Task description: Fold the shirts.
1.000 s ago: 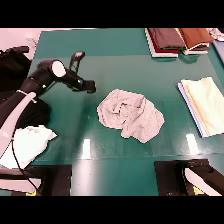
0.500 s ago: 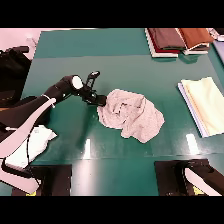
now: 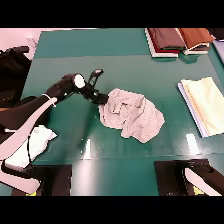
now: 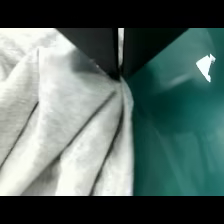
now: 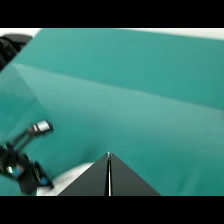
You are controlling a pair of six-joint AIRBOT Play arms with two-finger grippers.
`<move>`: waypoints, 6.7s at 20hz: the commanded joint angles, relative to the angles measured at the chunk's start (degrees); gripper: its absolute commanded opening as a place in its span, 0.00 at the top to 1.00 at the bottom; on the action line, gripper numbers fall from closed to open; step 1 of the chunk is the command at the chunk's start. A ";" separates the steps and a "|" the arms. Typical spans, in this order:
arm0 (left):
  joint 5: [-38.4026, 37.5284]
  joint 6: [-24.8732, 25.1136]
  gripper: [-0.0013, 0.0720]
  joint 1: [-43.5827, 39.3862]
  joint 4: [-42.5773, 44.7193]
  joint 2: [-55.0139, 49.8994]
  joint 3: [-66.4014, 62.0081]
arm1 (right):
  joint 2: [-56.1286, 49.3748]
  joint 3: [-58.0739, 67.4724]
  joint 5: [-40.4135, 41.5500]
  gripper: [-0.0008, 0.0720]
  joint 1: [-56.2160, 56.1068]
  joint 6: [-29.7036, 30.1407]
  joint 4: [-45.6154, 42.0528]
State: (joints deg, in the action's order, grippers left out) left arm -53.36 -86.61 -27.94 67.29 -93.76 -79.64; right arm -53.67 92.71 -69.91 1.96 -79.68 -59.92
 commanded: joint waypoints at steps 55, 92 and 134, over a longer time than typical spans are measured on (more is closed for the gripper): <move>-0.52 1.16 0.95 16.83 12.35 20.35 -0.94 | -28.13 6.49 -12.44 0.97 0.50 -1.99 -0.31; 1.51 4.52 0.53 23.15 -9.27 24.96 38.66 | -15.63 -16.74 -8.00 0.37 0.98 1.27 0.07; -3.52 1.07 0.96 23.34 3.76 54.95 -26.21 | 12.76 3.23 0.50 0.97 18.49 5.60 1.20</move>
State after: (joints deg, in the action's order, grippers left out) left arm -56.99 -85.43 -4.62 70.43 -40.47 -95.35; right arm -42.41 85.32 -68.97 20.60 -73.17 -57.82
